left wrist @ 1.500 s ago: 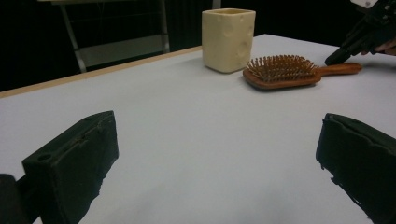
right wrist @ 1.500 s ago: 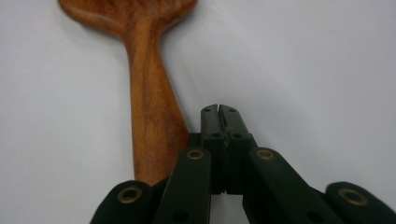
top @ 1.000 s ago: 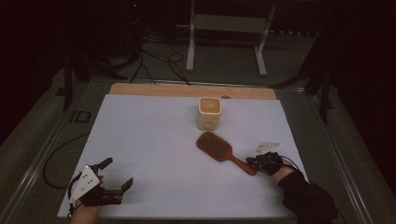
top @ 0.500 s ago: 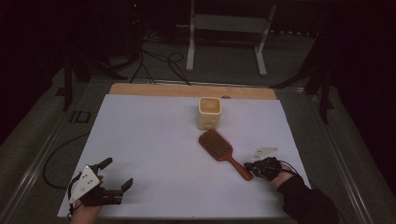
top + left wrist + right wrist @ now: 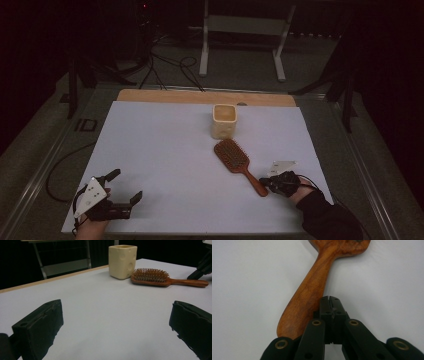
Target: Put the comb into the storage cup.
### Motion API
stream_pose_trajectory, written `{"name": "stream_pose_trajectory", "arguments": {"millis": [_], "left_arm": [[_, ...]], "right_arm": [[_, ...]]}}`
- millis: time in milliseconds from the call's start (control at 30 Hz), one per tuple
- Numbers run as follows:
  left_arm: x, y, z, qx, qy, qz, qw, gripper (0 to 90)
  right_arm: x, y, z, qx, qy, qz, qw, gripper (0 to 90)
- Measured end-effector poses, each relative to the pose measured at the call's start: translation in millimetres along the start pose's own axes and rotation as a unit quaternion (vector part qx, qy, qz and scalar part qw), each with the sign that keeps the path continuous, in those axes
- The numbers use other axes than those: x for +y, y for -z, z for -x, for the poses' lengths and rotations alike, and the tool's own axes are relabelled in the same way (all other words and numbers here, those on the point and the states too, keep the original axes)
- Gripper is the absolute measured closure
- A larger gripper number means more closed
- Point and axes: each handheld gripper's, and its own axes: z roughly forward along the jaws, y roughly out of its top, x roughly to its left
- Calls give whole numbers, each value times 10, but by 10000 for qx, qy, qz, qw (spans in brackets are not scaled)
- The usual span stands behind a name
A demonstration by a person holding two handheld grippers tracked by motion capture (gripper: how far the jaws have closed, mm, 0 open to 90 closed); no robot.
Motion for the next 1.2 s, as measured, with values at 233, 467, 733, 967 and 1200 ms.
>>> {"name": "stream_pose_trajectory", "arguments": {"millis": [233,467,733,967,1200], "left_arm": [[0,2,-1,5,3,2,10000,0],[5,8,-3,6,6,23,10000,1],[1,5,-2,12,6,7,10000,1],[1,6,0,12,8,6,10000,0],[4,5,0,6,9,13,10000,1]], "right_arm": [[16,3,-35,142,76,-34,9999,900],[37,29,-24,1,77,-16,10000,900],[129,221,55,-453,-258,145,9985,900],[247,317,50,-675,-581,220,9958,839],[392,393,-40,-826,-492,260,9950,662]]}}
